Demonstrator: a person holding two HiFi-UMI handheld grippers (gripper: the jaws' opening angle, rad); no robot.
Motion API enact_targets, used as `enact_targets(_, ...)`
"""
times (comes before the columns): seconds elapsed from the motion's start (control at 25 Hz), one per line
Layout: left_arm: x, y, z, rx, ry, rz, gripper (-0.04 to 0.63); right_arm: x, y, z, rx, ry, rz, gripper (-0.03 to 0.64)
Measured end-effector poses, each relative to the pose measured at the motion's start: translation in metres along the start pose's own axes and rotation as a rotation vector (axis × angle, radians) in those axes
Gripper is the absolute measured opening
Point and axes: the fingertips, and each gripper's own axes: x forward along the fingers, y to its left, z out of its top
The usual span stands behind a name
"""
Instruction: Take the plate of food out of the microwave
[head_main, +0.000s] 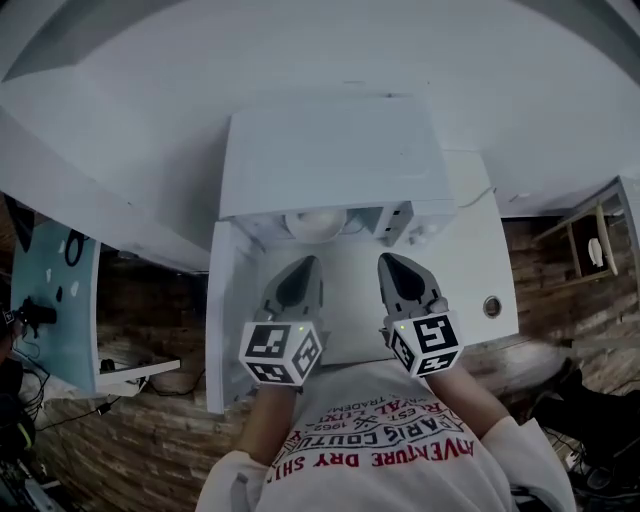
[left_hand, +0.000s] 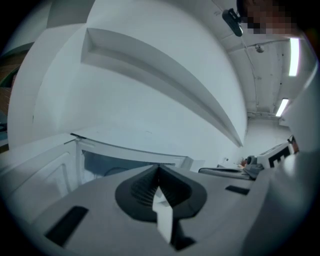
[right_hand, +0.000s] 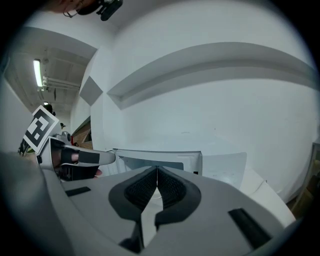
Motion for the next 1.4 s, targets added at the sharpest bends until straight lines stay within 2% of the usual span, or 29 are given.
enact_targets(0.16,0.008,0.013,0.001,-0.053,-0.018,-0.004,0.006,0.011,0.000,0.000,-0.012,0.012,-0.021,0.012)
enact_targets(0.32,0.018,0.017,-0.009,-0.116,-0.006,-0.013,0.006,0.020,-0.003,-0.004,-0.033,0.030,-0.002,0.012)
enact_targets(0.64,0.037,0.032,-0.051,-0.198,0.067,0.055,0.006,0.049,-0.017,-0.028,-0.034,0.078,0.058,0.012)
enact_targets(0.8,0.047,0.040,-0.081,-0.365,0.094,0.040,0.006,0.060,-0.019,-0.046,-0.037,0.123,0.107,0.012)
enact_targets(0.92,0.056,0.059,-0.103,-0.512,0.077,0.093,0.006,0.068,-0.020,-0.060,-0.042,0.162,0.143,0.012)
enact_targets(1.08,0.070,0.080,-0.126,-0.585,0.023,0.178,0.008,0.080,-0.024,-0.076,-0.040,0.203,0.164,0.012)
enact_targets(1.16,0.077,0.086,-0.134,-0.651,0.000,0.201,0.008,0.085,-0.025,-0.083,-0.038,0.219,0.174,0.012)
enact_targets(1.28,0.089,0.097,-0.145,-0.834,-0.046,0.225,0.011,0.090,-0.025,-0.094,-0.034,0.244,0.191,0.012)
enact_targets(1.4,0.099,0.104,-0.150,-1.027,-0.103,0.218,0.068,0.092,-0.026,-0.103,-0.027,0.271,0.200,0.012)
